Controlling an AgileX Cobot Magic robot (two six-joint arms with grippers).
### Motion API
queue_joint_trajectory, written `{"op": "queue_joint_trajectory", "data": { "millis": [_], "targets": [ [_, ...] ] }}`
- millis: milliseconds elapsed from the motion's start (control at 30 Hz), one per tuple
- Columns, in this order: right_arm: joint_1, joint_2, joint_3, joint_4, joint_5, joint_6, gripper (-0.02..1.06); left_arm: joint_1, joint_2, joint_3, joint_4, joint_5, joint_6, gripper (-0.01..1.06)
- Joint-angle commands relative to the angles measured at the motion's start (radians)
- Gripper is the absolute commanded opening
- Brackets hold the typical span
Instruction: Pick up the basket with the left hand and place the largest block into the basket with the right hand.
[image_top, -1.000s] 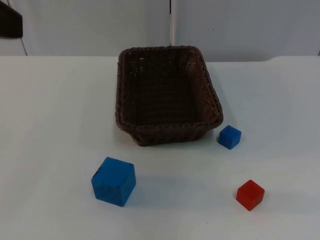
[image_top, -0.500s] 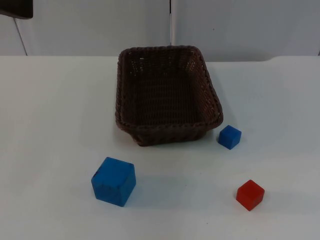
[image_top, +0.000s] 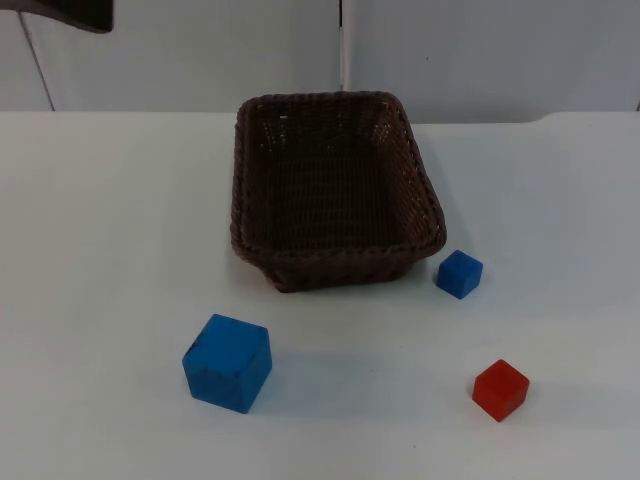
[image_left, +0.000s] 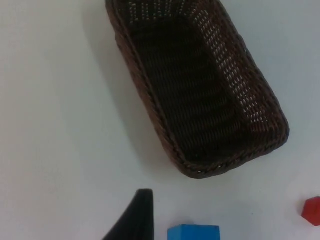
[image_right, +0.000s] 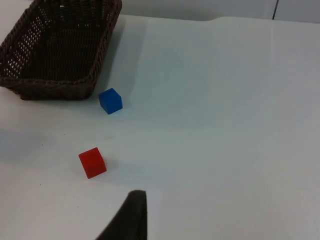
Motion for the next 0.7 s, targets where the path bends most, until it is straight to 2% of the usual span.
{"op": "queue_joint_trajectory", "data": {
  "millis": [0,167,667],
  "targets": [
    [-0.007,-0.003,0.001,0.002,-0.001,-0.003,1.05,-0.034,0.04,-0.032,-0.008,-0.004,0.003,1.01],
    [-0.007,-0.003,0.001,0.002,-0.001,-0.003,1.05,-0.09,0.15,-0.116,0.048,-0.043,-0.05,1.01],
    [-0.007,-0.003,0.001,0.002,-0.001,-0.003,1.05,-0.091,0.429,-0.301,0.086,-0.054,-0.126,1.01]
  ]
}}
